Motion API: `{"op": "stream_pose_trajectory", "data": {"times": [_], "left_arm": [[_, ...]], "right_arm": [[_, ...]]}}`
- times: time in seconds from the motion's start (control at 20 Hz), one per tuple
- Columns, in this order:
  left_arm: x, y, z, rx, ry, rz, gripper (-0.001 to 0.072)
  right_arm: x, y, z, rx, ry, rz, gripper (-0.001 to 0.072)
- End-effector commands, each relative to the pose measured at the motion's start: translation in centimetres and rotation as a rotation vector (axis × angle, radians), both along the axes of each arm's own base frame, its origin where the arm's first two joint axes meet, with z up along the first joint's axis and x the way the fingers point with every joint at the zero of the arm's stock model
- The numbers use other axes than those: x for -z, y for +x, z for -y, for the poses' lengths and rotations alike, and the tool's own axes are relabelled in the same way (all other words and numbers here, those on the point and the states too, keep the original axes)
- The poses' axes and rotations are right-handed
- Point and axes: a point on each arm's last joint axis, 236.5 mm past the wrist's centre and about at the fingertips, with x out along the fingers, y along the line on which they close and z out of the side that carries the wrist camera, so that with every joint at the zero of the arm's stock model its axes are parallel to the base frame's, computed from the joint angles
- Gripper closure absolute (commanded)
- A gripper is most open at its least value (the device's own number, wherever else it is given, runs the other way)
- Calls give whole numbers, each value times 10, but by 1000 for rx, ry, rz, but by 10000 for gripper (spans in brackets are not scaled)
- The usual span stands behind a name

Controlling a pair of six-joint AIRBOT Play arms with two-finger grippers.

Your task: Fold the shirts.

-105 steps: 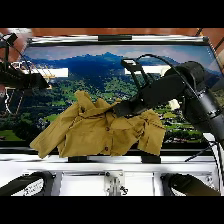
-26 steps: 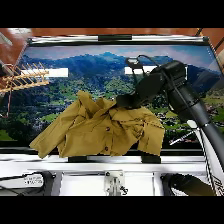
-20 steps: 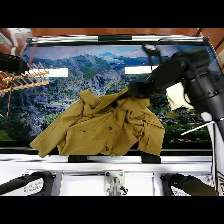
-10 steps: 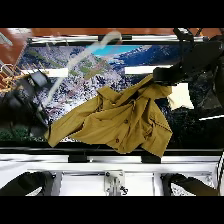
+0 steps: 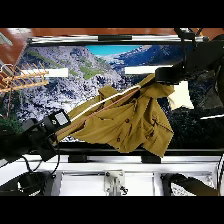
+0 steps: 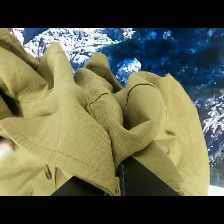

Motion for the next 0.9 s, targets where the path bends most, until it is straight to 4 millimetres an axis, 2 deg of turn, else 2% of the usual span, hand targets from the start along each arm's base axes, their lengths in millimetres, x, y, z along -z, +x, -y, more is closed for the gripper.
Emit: {"op": "stream_pose_trajectory", "data": {"times": [0.0,0.2,0.3,0.4,0.6,0.75,0.85], "left_arm": [[3,13,21,25,-46,49,664],[19,26,39,41,-24,37,664],[30,33,50,52,-11,30,664],[40,41,50,26,24,26,664],[40,52,43,2,29,40,663],[40,53,45,102,66,48,663],[40,47,65,233,32,43,663]], "right_arm": [[0,0,-1,-9,0,1,624],[-1,-1,-3,-26,1,3,625],[-6,-5,-14,-56,45,5,625],[-15,-13,-25,-108,78,20,625],[-34,-43,-22,-183,50,29,625],[-51,-57,-20,-212,43,74,625],[-60,-65,-28,-240,61,97,625]]}}
